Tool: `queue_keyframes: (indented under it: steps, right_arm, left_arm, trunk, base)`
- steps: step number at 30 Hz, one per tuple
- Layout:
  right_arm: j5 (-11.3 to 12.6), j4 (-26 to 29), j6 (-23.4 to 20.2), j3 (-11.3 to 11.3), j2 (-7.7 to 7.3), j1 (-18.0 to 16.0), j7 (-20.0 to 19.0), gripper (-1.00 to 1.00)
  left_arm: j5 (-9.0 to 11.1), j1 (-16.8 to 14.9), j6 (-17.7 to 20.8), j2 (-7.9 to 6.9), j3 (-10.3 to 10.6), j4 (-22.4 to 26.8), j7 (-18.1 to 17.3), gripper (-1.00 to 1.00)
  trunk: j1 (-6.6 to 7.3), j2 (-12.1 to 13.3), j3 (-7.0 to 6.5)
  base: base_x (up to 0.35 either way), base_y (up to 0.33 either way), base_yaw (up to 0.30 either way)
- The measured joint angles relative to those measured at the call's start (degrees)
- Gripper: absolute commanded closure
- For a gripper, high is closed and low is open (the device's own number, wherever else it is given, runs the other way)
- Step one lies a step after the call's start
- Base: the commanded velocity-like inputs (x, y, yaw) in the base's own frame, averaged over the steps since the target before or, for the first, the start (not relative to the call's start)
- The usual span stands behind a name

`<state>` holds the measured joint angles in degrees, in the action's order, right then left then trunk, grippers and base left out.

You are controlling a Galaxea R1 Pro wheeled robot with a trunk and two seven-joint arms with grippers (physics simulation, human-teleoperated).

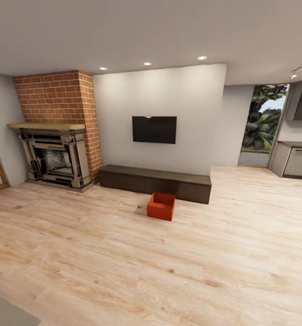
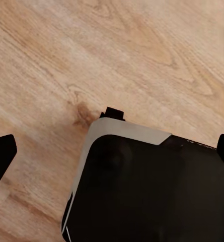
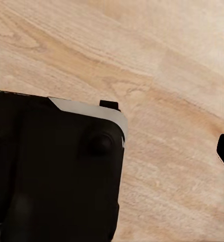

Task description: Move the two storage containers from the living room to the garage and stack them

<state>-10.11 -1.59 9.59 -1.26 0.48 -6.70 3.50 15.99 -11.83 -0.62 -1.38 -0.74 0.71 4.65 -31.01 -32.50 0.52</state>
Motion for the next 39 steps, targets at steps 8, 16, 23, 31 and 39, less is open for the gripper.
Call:
queue_keyframes:
  steps: [8, 16, 23, 31, 39]
  right_arm:
    - [-0.4, 0.0, 0.1, 0.1, -0.26, 0.0, -0.5, -1.00]
    - [-0.5, 0.0, 0.1, 0.3, -0.33, 0.0, -0.4, -1.00]
    - [-0.5, 0.0, 0.0, 0.4, -0.47, 0.0, -0.4, -1.00]
    - [-0.5, 0.0, 0.1, 0.2, -0.35, 0.0, -0.2, -1.00]
    - [-0.5, 0.0, 0.1, 0.2, -0.15, 0.0, 0.1, -1.00]
  left_arm:
    - [0.0, 0.0, 0.0, 0.05, 0.0, 0.0, 0.0, -1.00]
    - [0.0, 0.0, -0.1, 0.05, 0.0, 0.0, 0.0, -1.00]
    - [0.0, 0.0, 0.0, 0.05, 0.0, 0.0, 0.0, -1.00]
    - [0.0, 0.0, -0.1, 0.05, 0.0, 0.0, 0.0, -1.00]
    - [0.0, 0.0, 0.0, 0.06, 0.0, 0.0, 0.0, -1.00]
  trunk:
    - [0.00, 0.0, 0.00]
    - [0.00, 0.0, 0.00]
    - [0.00, 0.0, 0.00]
    - [0.00, 0.0, 0.00]
    - [0.00, 0.0, 0.00]
  base:
    - [0.323, 0.000, 0.000]
    - [0.323, 0.000, 0.000]
    - [0.322, 0.000, 0.000]
    - [0.322, 0.000, 0.000]
    - [0.322, 0.030, -0.166]
